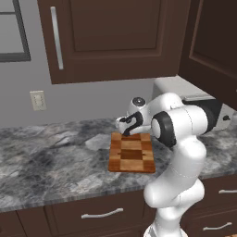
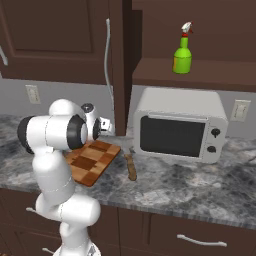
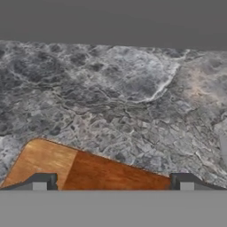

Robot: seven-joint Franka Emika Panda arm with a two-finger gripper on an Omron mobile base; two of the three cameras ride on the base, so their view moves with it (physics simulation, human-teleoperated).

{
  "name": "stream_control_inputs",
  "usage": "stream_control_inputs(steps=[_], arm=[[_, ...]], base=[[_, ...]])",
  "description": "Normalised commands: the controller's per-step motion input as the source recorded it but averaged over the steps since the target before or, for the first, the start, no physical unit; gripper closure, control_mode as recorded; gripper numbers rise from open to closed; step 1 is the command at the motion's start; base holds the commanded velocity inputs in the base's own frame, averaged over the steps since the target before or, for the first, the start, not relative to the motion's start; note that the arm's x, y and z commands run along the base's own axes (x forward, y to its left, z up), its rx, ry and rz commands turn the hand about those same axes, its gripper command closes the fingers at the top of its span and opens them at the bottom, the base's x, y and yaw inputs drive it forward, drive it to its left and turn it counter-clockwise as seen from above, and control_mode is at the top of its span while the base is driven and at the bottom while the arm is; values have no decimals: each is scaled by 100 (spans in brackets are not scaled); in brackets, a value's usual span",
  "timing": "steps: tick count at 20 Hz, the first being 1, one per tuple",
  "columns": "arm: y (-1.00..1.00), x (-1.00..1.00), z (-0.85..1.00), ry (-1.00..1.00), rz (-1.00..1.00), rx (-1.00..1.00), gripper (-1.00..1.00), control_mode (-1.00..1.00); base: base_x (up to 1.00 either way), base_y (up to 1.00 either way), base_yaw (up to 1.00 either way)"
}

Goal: Move the cutting board and knife to the sink. Then move spray from the cabinet to the counter.

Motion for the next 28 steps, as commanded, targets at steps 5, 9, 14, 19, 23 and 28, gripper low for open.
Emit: stream_control_inputs(steps=[5,9,14,19,23,28], arm=[[0,33,-23,0,0,0,-100,-100],[0,24,-26,0,0,0,-100,-100],[0,-2,-18,8,0,-2,-100,-100],[1,7,-23,4,0,-5,-100,-100],[0,9,0,0,0,0,-100,-100],[0,7,0,0,0,0,-100,-100]], base=[[0,0,0],[0,0,0],[0,0,0],[0,0,0],[0,0,0],[0,0,0]])
